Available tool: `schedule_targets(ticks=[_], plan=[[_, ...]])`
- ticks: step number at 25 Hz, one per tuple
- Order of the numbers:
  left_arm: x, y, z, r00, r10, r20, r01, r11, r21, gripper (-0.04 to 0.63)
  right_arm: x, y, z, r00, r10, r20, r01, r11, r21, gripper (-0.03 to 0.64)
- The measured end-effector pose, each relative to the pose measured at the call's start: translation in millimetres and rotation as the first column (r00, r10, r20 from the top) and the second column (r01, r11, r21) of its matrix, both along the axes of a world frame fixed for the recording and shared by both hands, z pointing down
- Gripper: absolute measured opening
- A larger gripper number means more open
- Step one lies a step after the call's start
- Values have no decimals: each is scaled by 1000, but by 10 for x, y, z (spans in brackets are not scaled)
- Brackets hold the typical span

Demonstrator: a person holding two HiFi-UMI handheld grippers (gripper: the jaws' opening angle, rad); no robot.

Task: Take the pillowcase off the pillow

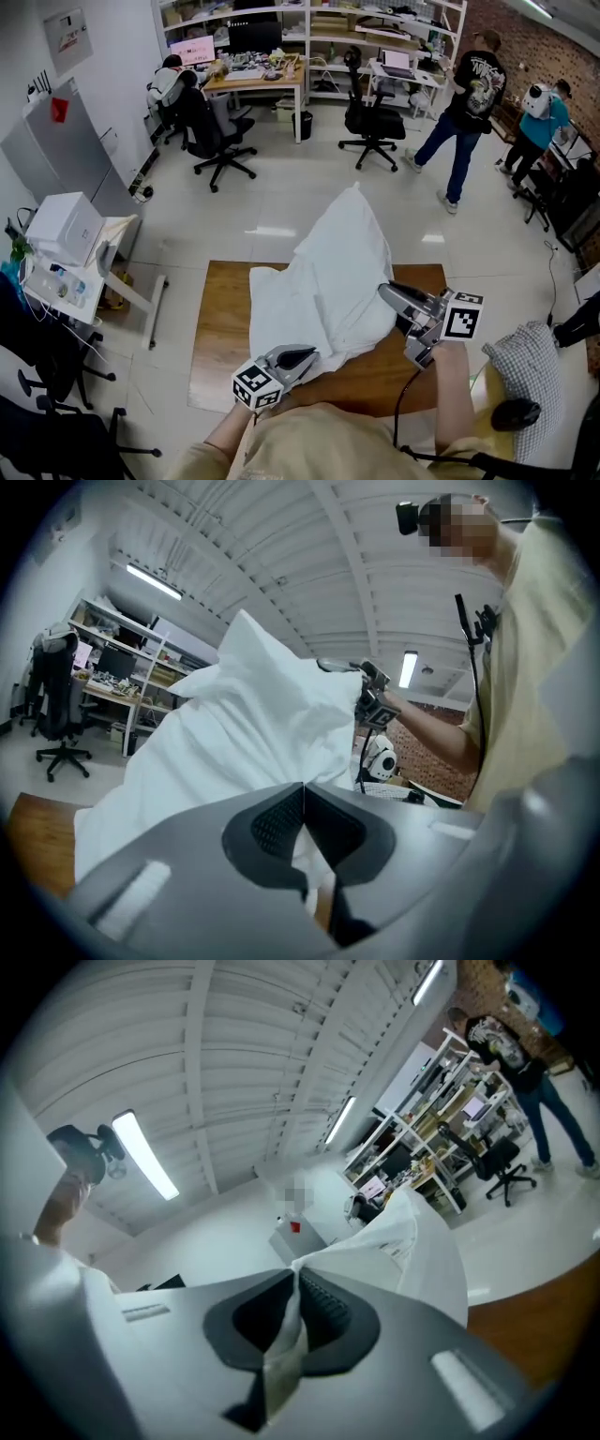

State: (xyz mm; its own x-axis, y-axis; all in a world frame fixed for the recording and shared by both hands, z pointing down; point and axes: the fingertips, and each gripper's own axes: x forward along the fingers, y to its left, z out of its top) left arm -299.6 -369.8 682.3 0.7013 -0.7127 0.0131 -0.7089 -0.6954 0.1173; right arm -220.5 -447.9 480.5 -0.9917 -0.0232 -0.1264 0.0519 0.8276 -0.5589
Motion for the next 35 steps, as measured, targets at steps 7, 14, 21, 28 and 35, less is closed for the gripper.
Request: schedule_targets(ticks=[7, 14, 21, 28, 35], plan=[[-862, 191, -1287, 982, 81, -170, -71, 995, 69, 404, -100, 574, -261, 991, -125, -43, 132, 965, 226, 14], [-905, -865, -2541, 978, -204, -47, 208, 973, 99, 274, -42, 877, -359, 972, -200, -125, 234, 889, 394, 15], [-558, -1924, -2119, 999, -34, -10, 32, 989, -146, 227, -416, 1554, -216, 931, -296, -214, 365, 769, 524, 17], [-897, -2316, -1856, 976, -194, -98, 169, 961, -220, 12, -286, 1649, -440, 955, -219, -199, 295, 748, 595, 14], [-1615, -2562, -237, 938, -345, -18, 294, 824, -484, 8, -209, 1526, -388, 965, -204, -167, 262, 823, 504, 12]])
